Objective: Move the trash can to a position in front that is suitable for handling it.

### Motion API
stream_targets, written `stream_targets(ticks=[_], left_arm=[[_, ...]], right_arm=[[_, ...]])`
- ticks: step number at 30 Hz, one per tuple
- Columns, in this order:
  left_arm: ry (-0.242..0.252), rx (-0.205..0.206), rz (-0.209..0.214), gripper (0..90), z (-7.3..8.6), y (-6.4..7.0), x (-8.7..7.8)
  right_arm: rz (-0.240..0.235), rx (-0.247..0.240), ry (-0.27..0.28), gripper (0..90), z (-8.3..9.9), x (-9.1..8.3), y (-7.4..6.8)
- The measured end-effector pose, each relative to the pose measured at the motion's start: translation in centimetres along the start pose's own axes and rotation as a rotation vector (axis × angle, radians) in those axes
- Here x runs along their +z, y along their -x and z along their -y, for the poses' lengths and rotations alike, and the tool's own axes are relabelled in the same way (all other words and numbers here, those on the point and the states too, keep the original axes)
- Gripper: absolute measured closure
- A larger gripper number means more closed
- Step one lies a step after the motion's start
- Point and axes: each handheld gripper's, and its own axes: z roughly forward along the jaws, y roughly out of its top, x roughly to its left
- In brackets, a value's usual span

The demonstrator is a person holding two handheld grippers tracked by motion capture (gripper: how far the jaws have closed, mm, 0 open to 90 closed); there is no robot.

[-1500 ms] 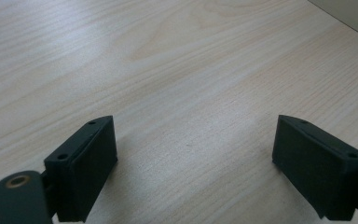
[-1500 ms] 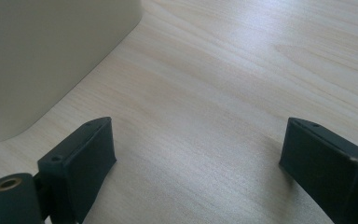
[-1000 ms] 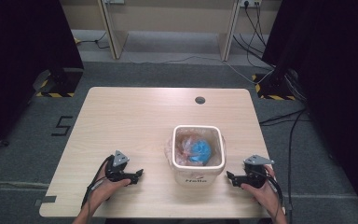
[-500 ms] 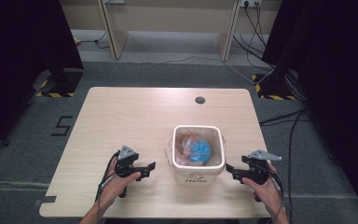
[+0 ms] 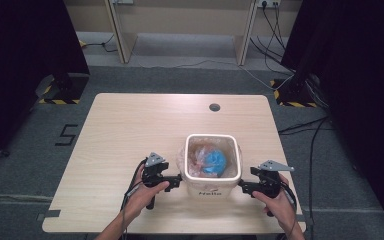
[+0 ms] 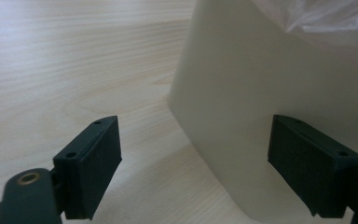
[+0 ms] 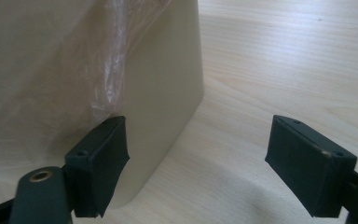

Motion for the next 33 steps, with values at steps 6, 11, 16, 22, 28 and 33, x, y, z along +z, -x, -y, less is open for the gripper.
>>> stream_targets(ticks=[6,11,16,22,28,33], left_arm=[[0.001,-0.019,-0.011,15.6,-0.1,-0.6,-0.5],[-0.004,-0.024,-0.03,16.2,-0.4,-1.5,-1.0],[0.006,-0.047,-0.055,16.2,-0.6,-2.2,-0.8],[0.009,-0.048,-0.074,16.5,-1.3,-3.1,-0.3],[0.017,-0.047,-0.113,17.9,-1.8,-3.8,0.2],[0.015,-0.064,-0.125,20.1,-1.9,-4.5,0.8]], right_arm=[[-0.02,0.026,-0.005,20.9,-0.1,0.6,-0.3],[-0.016,0.006,-0.015,21.0,-1.0,1.8,-0.8],[-0.023,0.01,-0.017,21.3,-1.6,2.9,-0.7],[-0.021,0.023,-0.016,21.4,-2.3,4.1,-0.3],[-0.006,0.018,-0.016,21.9,-3.3,5.2,-0.3],[0.002,0.024,-0.014,21.9,-4.0,6.1,0.0]])
